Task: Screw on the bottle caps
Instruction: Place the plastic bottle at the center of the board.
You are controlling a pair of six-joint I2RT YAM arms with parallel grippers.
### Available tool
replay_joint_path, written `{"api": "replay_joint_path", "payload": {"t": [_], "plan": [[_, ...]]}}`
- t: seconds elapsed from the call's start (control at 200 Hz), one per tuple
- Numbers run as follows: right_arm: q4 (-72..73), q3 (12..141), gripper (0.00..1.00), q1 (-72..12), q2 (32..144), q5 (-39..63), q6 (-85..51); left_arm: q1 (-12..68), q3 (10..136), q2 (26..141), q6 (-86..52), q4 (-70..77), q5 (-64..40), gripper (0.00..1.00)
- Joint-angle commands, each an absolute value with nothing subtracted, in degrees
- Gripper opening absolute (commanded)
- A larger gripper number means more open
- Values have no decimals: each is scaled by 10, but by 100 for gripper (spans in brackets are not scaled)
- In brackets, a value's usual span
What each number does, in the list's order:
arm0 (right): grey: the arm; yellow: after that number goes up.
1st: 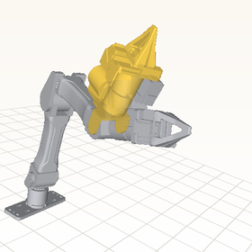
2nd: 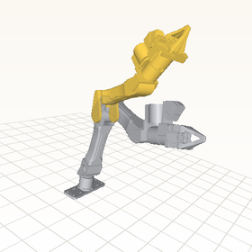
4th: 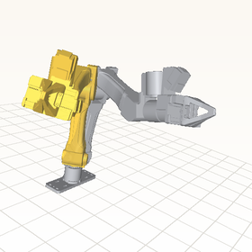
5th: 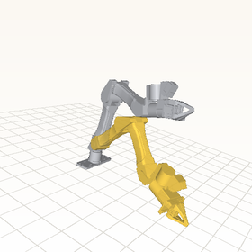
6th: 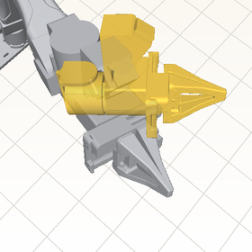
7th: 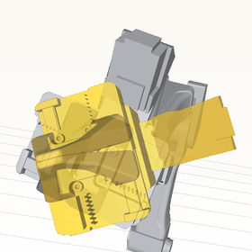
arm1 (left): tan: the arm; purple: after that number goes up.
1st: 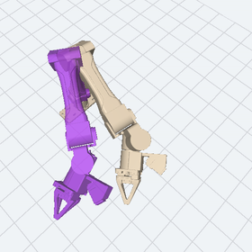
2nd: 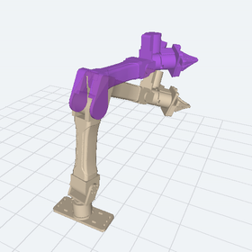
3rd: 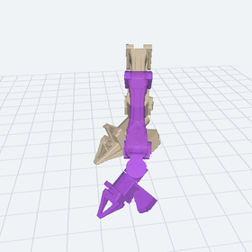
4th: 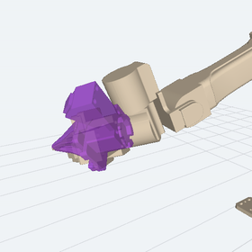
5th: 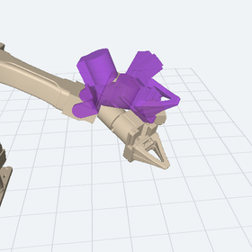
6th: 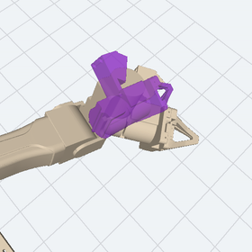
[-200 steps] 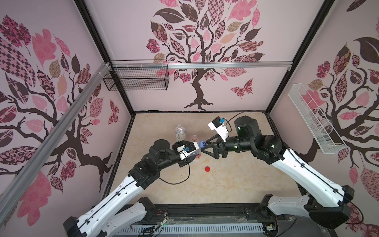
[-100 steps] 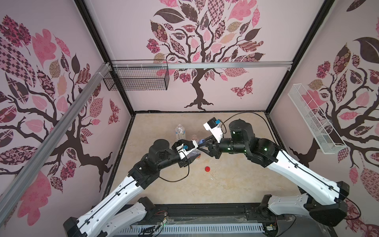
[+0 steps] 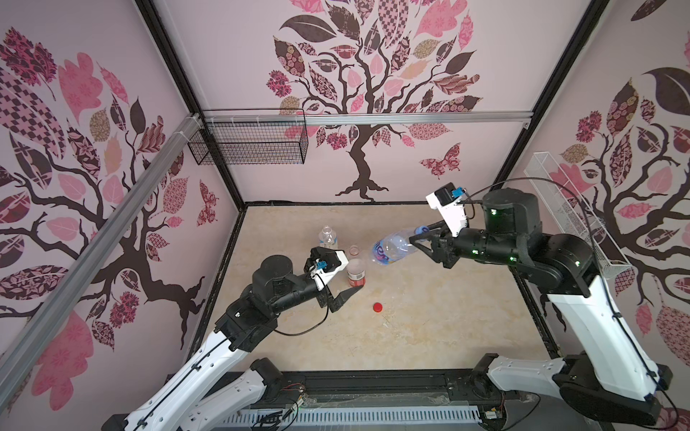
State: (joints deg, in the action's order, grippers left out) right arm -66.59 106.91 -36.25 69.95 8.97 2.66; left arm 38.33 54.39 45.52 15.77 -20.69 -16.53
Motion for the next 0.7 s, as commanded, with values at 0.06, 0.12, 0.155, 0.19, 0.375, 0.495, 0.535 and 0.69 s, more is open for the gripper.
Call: {"api": "replay_joint_path", "payload": {"t": [0.06,0.12,0.155,0.19,0.375,0.495,0.535,0.69], "plan": [[-698,1006,15,-254,733,12,27,354,510,476,63,-202,-63,98],[-667,988,15,-225,759,-1,13,352,508,490,46,-198,-35,98],[-651,980,15,-211,777,-3,11,349,507,497,35,-196,-23,98],[-628,971,15,-199,794,-6,10,347,505,503,25,-192,-11,98],[-536,935,17,-158,889,-26,10,280,460,520,-67,-154,-24,98],[-512,941,20,-145,939,-31,22,268,443,503,-73,-148,-20,98],[-503,938,24,-144,950,-27,27,268,441,499,-70,-151,-19,98],[-489,923,27,-138,982,-9,30,268,437,487,-60,-167,-7,98]]}}
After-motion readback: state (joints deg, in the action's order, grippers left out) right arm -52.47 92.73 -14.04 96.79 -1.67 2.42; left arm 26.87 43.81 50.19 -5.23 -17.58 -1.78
